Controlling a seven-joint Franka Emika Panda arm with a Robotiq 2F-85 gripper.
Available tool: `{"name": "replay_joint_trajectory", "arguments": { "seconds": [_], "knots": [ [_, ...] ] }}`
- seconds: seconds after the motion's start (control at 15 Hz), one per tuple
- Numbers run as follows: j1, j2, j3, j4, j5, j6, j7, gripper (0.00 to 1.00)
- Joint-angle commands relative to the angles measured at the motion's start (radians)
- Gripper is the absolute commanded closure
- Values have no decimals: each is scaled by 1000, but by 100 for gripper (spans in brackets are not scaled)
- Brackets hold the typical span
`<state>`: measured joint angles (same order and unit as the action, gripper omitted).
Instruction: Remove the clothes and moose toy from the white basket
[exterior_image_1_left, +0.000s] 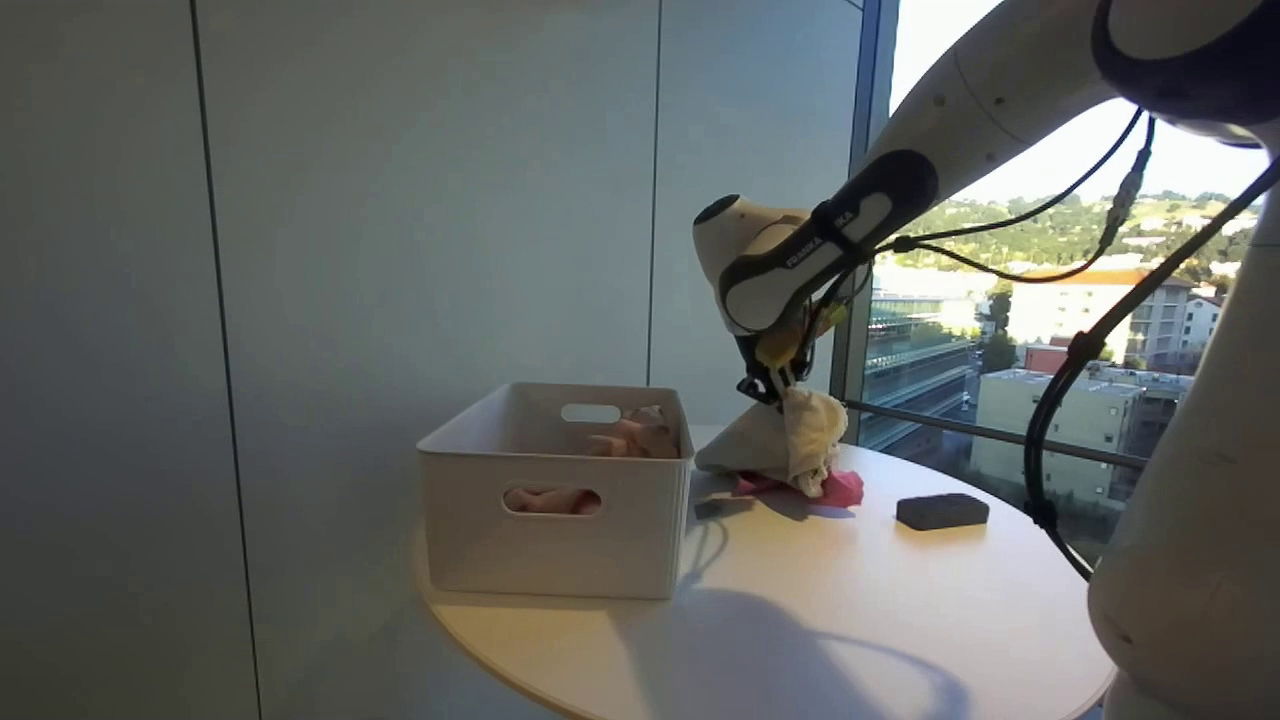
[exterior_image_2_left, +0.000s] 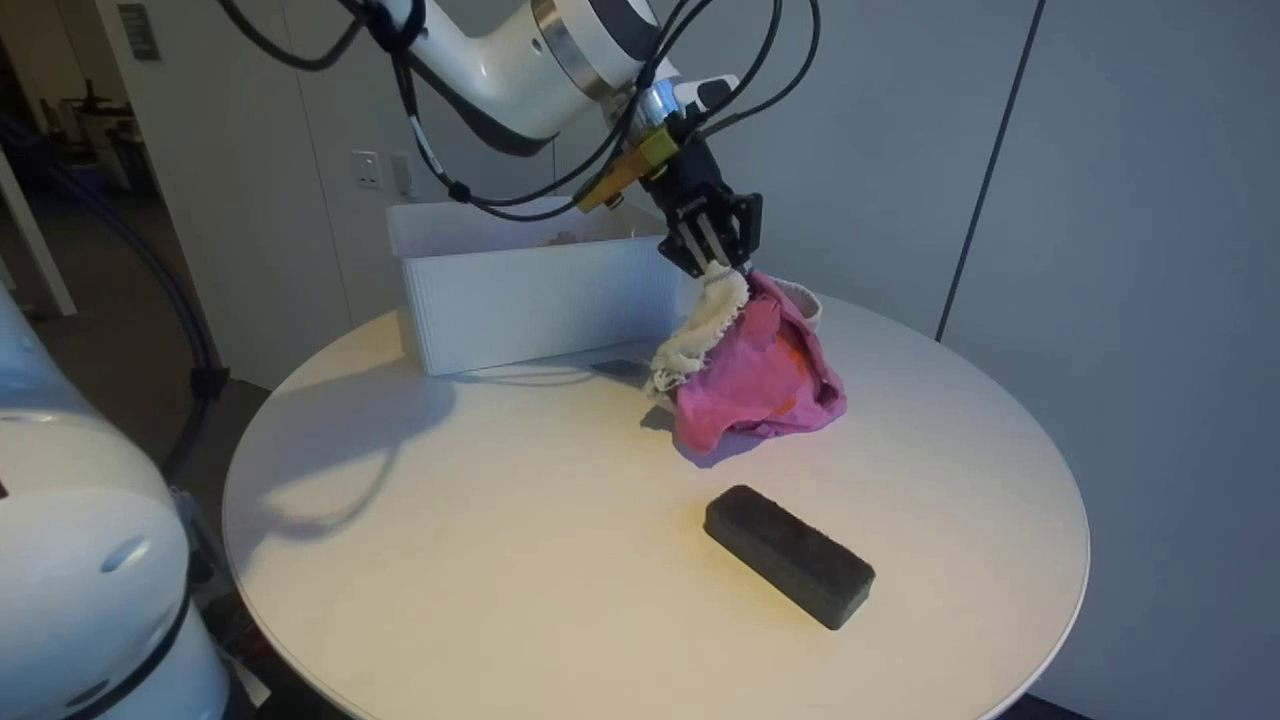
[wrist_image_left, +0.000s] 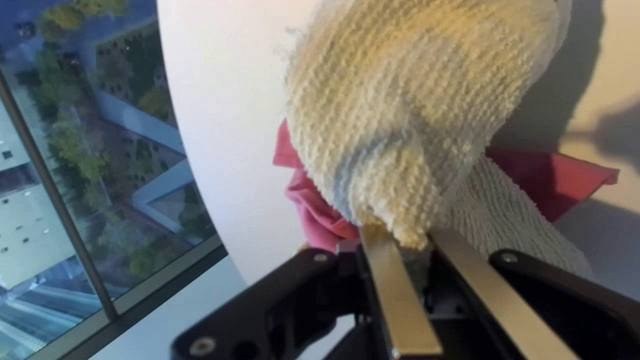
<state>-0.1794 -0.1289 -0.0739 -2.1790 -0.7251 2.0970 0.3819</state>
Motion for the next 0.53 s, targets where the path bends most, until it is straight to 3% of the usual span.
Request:
{"name": "replay_joint_trajectory", "arguments": {
  "seconds": [0.0, 0.27, 0.4, 0.47],
  "knots": [
    [19, -13, -4, 32, 17, 25, 34, 42],
    [46, -152, 42, 46, -136, -10, 61, 16],
    [73, -231, 55, 45, -123, 29, -16, 2],
    [90, -269, 66, 52, -107, 28, -59, 1]
  ]
}}
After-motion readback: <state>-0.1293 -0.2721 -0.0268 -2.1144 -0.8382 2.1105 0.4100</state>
